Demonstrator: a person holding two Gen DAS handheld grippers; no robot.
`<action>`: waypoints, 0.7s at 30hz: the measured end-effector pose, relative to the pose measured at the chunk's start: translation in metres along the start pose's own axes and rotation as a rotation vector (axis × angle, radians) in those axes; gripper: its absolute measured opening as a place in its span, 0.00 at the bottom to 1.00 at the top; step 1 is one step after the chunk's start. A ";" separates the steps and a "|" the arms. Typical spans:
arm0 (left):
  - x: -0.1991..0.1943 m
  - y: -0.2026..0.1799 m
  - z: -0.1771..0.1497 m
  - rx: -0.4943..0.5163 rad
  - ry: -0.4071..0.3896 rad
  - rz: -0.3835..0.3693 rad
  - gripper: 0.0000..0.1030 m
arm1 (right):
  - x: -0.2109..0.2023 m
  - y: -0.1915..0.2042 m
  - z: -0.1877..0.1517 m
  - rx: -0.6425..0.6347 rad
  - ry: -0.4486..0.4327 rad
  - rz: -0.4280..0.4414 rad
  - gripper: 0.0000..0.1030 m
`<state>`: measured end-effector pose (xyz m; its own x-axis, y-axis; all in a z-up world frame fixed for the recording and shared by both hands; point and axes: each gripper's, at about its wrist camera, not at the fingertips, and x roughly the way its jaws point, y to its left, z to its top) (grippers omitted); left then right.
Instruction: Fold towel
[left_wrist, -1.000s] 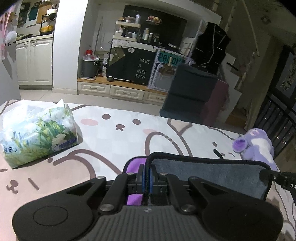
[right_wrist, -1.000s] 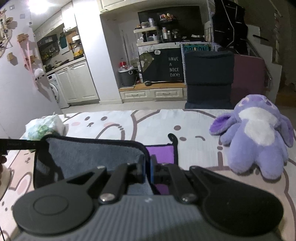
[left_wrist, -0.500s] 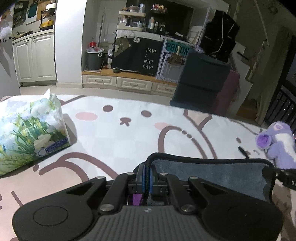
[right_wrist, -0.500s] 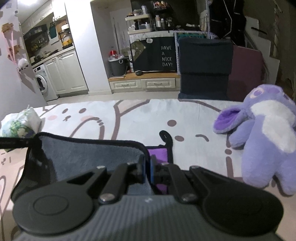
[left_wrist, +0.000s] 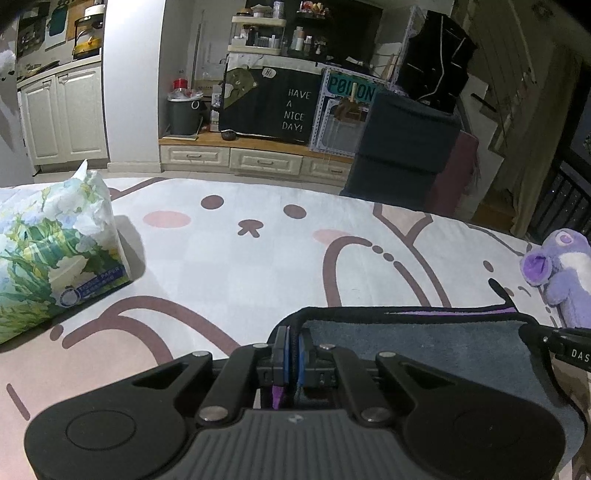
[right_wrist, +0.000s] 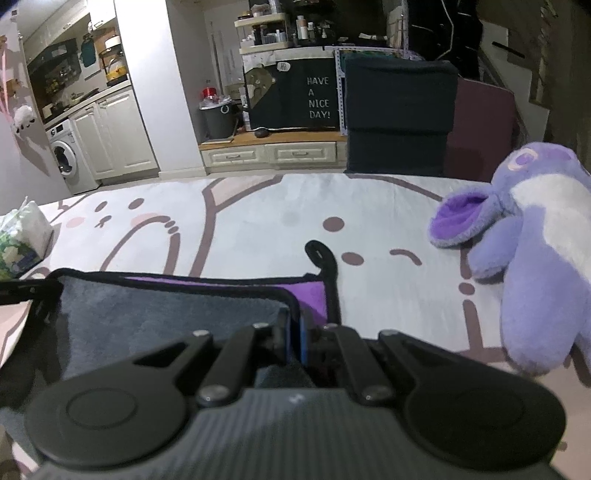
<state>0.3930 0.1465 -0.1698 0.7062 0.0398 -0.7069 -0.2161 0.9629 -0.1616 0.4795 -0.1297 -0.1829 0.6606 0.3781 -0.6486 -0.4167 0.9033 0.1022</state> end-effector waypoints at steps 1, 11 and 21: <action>0.000 0.000 0.001 0.001 -0.005 -0.002 0.05 | 0.001 0.000 0.000 0.002 -0.001 -0.002 0.06; 0.004 -0.005 -0.002 0.038 0.006 0.023 0.09 | 0.003 -0.003 -0.002 0.019 -0.015 -0.010 0.10; 0.001 -0.002 0.000 0.049 0.018 0.134 0.88 | 0.001 -0.012 -0.007 0.040 -0.005 -0.055 0.81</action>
<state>0.3941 0.1448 -0.1699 0.6613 0.1645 -0.7318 -0.2737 0.9613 -0.0313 0.4808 -0.1417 -0.1895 0.6848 0.3289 -0.6503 -0.3546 0.9300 0.0970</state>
